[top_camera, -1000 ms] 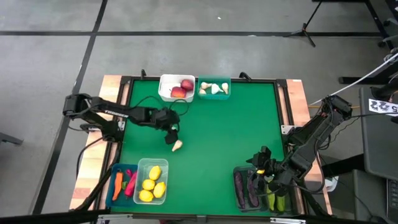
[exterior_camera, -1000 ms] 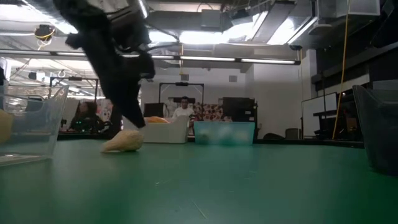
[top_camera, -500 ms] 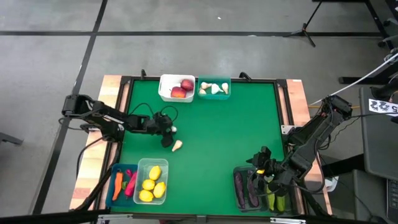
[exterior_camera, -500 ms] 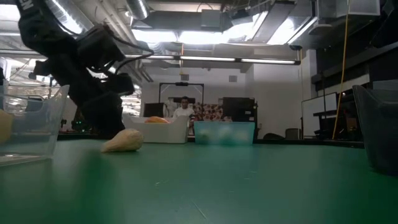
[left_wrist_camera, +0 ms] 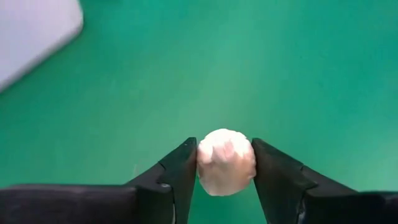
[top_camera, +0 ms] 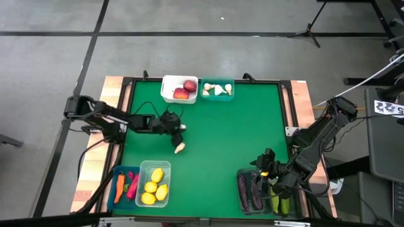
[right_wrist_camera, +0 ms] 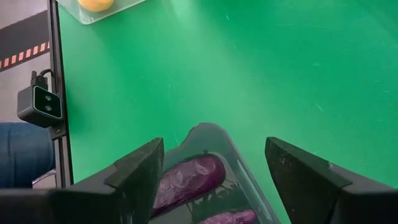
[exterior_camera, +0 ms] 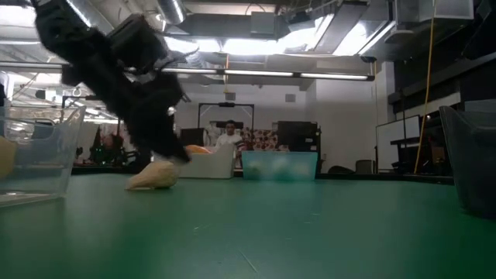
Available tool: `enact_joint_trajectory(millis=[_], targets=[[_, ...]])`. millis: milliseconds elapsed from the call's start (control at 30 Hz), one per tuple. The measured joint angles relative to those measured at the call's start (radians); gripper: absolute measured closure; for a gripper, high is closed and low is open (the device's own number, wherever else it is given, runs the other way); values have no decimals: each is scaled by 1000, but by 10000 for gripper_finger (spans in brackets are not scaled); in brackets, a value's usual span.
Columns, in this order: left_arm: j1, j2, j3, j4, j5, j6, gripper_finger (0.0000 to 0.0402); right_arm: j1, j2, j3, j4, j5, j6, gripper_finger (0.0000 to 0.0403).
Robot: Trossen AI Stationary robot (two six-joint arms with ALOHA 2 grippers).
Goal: Sort produce into baskets
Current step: Put the white garlic into the green bin
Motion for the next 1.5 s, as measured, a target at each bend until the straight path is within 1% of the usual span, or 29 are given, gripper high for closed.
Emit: enact_joint_trajectory(millis=[167,267,400,533,667,767,867,1033,1133,1200,1400,1433,1500], targets=[[32,0,112,3,0,49,274,0,0,0,-4,0,0,123],[68,0,197,17,-12,131,279,0,0,0,-4,0,0,123],[158,0,315,87,-18,215,280,0,0,0,-5,6,-3,123],[259,27,422,115,5,237,280,0,0,0,-4,25,-3,123],[345,103,519,124,102,218,277,0,0,0,-5,26,-24,123],[386,196,587,125,185,198,277,0,0,0,-7,29,-27,123],[412,298,649,123,203,198,277,0,0,0,-5,29,-27,123],[451,445,736,120,204,186,271,0,0,0,-3,28,-27,123],[468,503,776,87,204,165,258,0,0,0,-3,25,-27,123],[479,525,796,66,221,169,241,0,0,0,-1,23,-27,123],[491,539,808,24,241,165,168,0,0,0,3,24,-27,123],[492,538,809,17,261,165,156,0,0,0,3,24,-26,123],[487,522,809,-33,351,184,137,0,0,0,3,24,-22,123]])
